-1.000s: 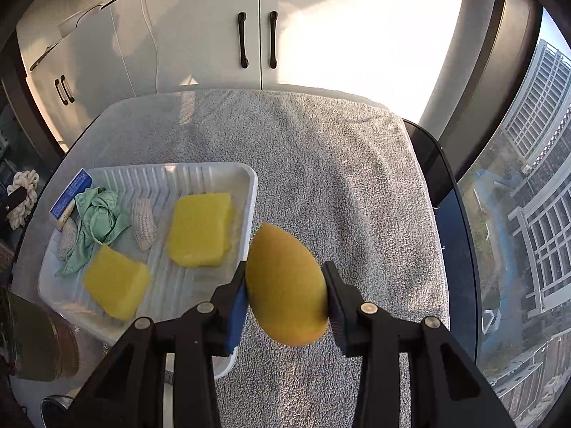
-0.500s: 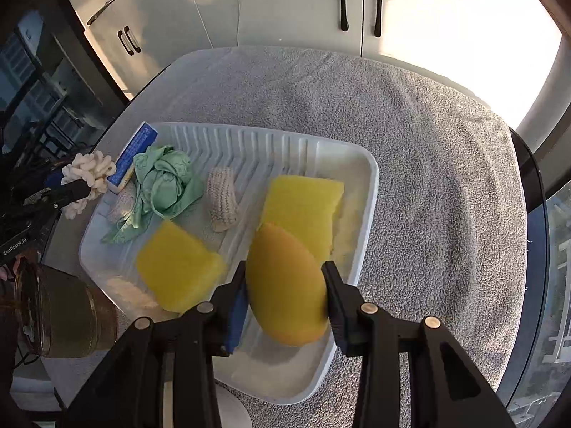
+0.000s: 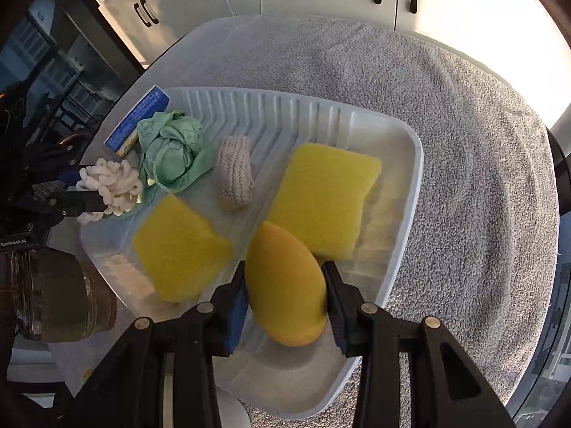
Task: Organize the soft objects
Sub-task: 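Carry the rope toy and egg sponge over the white tray with both grippers, then open the right gripper to drop the egg sponge while the left releases the rope toy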
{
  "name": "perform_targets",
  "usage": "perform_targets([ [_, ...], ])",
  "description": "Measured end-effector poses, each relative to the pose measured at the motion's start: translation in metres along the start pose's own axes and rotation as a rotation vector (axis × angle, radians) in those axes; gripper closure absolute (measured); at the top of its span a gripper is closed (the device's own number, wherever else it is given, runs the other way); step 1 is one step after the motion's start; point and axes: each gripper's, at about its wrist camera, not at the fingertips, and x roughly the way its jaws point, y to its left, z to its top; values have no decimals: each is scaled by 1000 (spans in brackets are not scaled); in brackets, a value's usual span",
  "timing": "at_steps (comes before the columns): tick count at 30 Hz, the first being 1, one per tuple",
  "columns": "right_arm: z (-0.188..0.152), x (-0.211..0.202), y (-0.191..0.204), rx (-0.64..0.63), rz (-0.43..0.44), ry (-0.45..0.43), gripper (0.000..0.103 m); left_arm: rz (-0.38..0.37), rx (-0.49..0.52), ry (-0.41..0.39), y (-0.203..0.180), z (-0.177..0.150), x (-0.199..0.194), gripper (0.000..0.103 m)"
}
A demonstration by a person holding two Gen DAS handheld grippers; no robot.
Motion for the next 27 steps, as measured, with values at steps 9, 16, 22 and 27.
perform_targets([
  [9, 6, 9, 16, -55, -17, 42, 60, -3, -8, 92, -7, 6, 22, 72],
  [16, 8, 12, 22, -48, 5, 63, 58, -36, -29, 95, -11, 12, 23, 55],
  [22, 8, 3, 24, -30, 22, 38, 45, 16, -13, 91, -15, 12, 18, 55],
  [27, 7, -14, 22, -8, 26, -19, 40, 115, -45, 21, -10, 12, -1, 55],
])
